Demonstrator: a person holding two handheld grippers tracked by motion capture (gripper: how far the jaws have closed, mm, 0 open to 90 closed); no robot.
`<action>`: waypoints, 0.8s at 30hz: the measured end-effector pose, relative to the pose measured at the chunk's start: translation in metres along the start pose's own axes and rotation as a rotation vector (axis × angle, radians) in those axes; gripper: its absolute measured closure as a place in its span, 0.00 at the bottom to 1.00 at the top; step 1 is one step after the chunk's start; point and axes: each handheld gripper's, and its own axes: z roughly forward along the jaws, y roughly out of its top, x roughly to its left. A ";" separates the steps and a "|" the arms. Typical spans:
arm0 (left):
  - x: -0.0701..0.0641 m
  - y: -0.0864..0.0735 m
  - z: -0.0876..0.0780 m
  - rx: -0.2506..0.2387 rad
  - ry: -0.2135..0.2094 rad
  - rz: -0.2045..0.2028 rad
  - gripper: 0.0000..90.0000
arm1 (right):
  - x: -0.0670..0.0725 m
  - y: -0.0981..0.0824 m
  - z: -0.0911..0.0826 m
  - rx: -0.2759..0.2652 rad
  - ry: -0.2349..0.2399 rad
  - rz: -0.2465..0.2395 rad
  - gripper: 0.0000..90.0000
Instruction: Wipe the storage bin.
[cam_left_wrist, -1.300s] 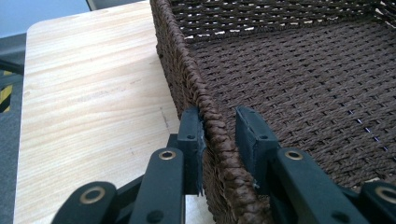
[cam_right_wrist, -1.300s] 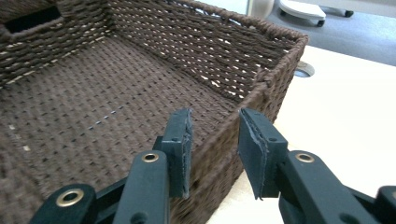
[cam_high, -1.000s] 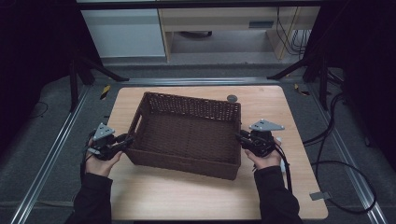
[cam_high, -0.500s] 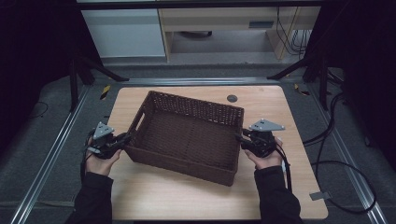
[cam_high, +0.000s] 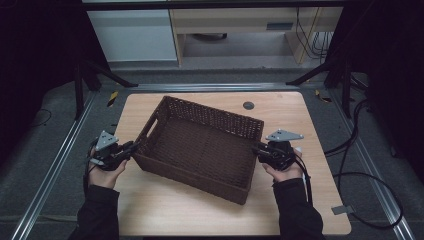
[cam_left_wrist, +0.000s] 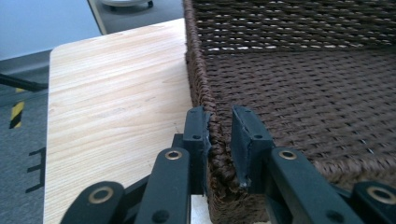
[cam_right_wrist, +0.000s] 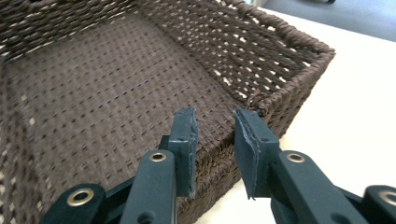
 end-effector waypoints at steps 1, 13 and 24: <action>0.001 0.000 0.000 0.001 0.005 -0.002 0.87 | 0.000 0.000 -0.001 0.004 0.007 -0.003 0.76; 0.008 0.006 0.012 -0.006 0.040 -0.017 0.88 | -0.011 -0.001 0.010 -0.059 -0.027 0.023 0.69; -0.001 0.003 -0.018 -0.051 0.009 -0.027 0.77 | 0.001 -0.003 0.001 -0.025 -0.039 0.007 0.71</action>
